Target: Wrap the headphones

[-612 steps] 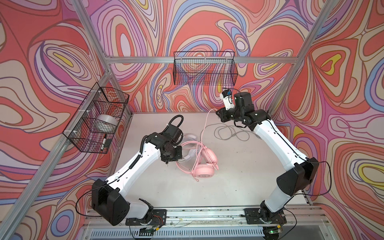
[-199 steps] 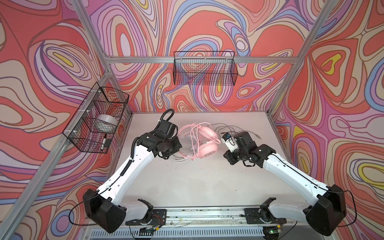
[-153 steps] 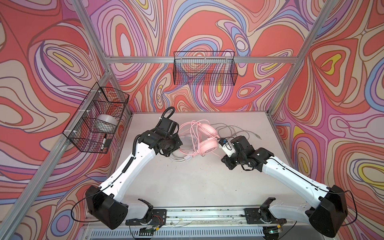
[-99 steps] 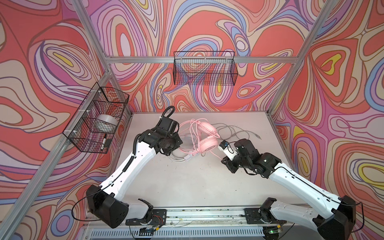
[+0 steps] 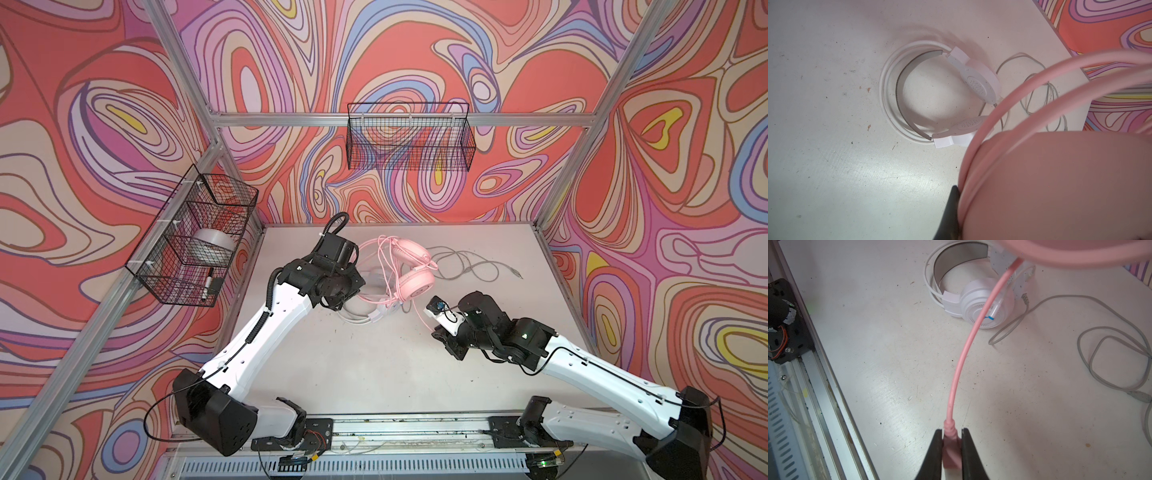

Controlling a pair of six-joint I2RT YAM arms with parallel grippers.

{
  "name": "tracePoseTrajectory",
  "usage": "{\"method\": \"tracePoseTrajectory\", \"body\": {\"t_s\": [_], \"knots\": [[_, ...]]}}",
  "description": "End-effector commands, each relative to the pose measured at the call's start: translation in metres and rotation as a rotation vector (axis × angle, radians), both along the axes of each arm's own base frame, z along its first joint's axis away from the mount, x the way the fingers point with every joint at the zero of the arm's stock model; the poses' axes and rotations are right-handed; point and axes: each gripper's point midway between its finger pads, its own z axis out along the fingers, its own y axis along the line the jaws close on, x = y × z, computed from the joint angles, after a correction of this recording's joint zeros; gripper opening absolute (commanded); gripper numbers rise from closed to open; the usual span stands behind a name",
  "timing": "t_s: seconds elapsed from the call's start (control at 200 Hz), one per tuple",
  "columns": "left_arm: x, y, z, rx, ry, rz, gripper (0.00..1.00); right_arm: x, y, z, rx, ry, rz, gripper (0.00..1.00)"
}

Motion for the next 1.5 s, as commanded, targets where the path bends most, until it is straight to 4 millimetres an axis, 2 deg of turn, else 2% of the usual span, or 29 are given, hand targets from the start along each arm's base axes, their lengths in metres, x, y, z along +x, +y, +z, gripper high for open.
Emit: {"method": "tracePoseTrajectory", "body": {"t_s": [0.0,0.23,0.396,0.781,1.332,1.498], "knots": [[0.017,-0.013,0.022,-0.101,-0.075,0.030,0.00,0.008,0.012,0.005,-0.003,-0.035,-0.003,0.00],[0.014,-0.006,0.015,-0.057,-0.058,0.035,0.00,-0.004,0.046,0.022,0.011,-0.088,0.111,0.00],[0.010,-0.001,0.003,-0.004,-0.030,0.031,0.00,-0.013,0.062,0.036,0.021,-0.082,0.171,0.00],[0.004,0.005,-0.013,0.088,-0.001,0.004,0.00,-0.016,0.082,0.083,0.205,-0.036,0.129,0.00],[-0.006,0.004,-0.021,0.164,0.024,-0.047,0.00,0.007,0.119,0.094,0.361,0.169,-0.074,0.00],[-0.012,0.004,-0.027,0.179,0.049,-0.070,0.00,0.013,0.118,0.094,0.314,0.141,-0.079,0.00]]}}
